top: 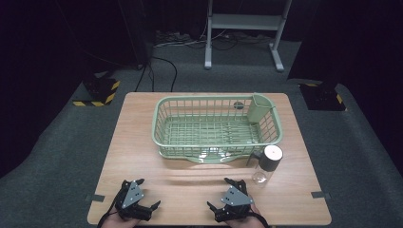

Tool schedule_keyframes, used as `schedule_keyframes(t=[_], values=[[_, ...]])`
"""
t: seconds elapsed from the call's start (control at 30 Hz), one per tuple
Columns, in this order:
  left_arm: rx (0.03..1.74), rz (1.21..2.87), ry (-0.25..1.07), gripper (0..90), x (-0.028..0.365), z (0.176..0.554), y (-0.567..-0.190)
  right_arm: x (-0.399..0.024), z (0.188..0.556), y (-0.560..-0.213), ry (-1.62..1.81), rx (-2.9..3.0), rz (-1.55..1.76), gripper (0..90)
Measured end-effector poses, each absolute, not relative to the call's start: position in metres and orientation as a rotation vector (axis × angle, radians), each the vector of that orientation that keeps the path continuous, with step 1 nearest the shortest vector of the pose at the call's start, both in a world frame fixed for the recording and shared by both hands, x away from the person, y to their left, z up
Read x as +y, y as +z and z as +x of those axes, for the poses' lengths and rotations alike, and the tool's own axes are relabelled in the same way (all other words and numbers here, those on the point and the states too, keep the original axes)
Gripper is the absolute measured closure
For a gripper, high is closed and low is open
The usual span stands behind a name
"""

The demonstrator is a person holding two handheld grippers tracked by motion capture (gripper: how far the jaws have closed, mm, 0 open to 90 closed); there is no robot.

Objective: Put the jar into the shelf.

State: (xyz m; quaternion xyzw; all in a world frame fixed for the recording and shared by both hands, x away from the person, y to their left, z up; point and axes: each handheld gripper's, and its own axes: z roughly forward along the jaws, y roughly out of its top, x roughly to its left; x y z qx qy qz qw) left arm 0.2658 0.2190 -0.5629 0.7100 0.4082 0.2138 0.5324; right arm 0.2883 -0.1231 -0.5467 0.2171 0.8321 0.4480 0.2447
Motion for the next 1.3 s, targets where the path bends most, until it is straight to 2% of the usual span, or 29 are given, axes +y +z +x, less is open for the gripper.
schedule_keyframes(t=[0.9,1.3], values=[[0.972,1.721,0.514,1.5,0.217,0.266,-0.564,-0.129,0.287,-0.545,1.299,2.222,0.620,0.0],[0.967,1.725,0.511,1.5,0.217,0.266,-0.564,-0.128,0.279,-0.533,1.330,2.180,0.604,0.0]])
